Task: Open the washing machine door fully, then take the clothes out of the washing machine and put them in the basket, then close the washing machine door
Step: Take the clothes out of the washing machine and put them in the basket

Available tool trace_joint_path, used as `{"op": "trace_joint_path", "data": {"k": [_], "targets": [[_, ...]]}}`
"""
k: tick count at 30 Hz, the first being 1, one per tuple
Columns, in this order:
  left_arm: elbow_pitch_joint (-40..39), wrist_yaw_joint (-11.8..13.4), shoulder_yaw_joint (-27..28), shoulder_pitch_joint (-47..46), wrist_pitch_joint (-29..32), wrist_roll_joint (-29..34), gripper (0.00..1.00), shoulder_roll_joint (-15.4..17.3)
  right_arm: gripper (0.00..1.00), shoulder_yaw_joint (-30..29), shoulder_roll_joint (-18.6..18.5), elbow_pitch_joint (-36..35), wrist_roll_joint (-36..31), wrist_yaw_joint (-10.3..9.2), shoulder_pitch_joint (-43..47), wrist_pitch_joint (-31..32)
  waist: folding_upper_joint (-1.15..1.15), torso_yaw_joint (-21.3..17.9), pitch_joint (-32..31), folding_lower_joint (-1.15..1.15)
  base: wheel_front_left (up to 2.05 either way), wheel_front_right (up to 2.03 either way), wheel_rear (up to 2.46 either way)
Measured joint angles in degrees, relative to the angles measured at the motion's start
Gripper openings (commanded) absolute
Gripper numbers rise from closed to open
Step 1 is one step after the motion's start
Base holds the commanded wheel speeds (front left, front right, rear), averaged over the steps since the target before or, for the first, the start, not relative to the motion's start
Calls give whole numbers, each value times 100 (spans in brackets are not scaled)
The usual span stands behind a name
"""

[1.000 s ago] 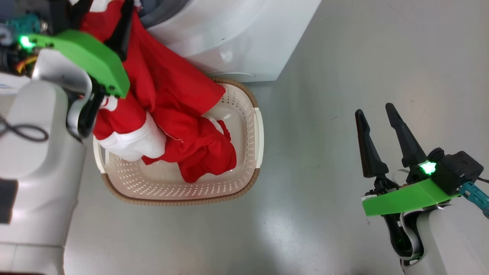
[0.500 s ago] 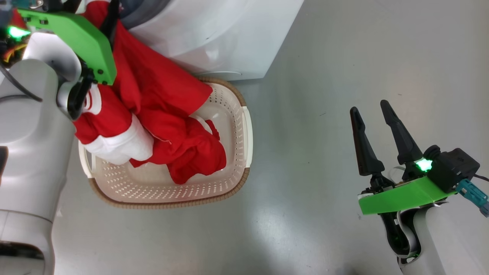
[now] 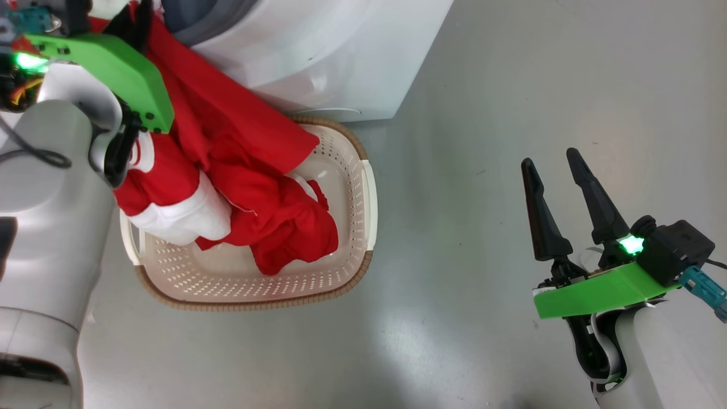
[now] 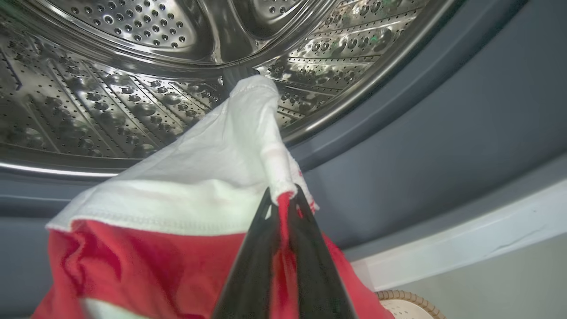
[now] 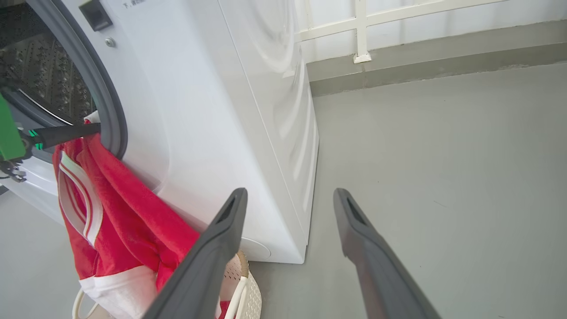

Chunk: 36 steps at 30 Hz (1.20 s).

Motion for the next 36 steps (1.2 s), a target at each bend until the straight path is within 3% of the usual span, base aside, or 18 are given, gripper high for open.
{"op": "trace_joint_path", "data": {"k": [7,12,25,31,36], "targets": [[100,0,-51,29,-748,-170,0,7,100,-58,0,4,-7,0,17,0,0,64,-103,0,0,0,0],[-94,1,19,259,-940,-174,0,37,100,-101,-1,2,-15,0,42,0,0,140,-200,0,0,0,0],[-2917,335,1115,2274,-958,225,0,69,100,-199,0,-4,-22,0,166,0,0,362,-387,0,0,0,0],[-3824,378,1303,3103,-958,466,0,-64,100,-209,-1,-12,-23,0,219,0,0,416,-429,0,0,0,0],[-4128,379,1287,3747,-958,550,0,-137,100,-207,0,-12,-23,0,271,0,0,404,-439,0,0,0,0]]}}
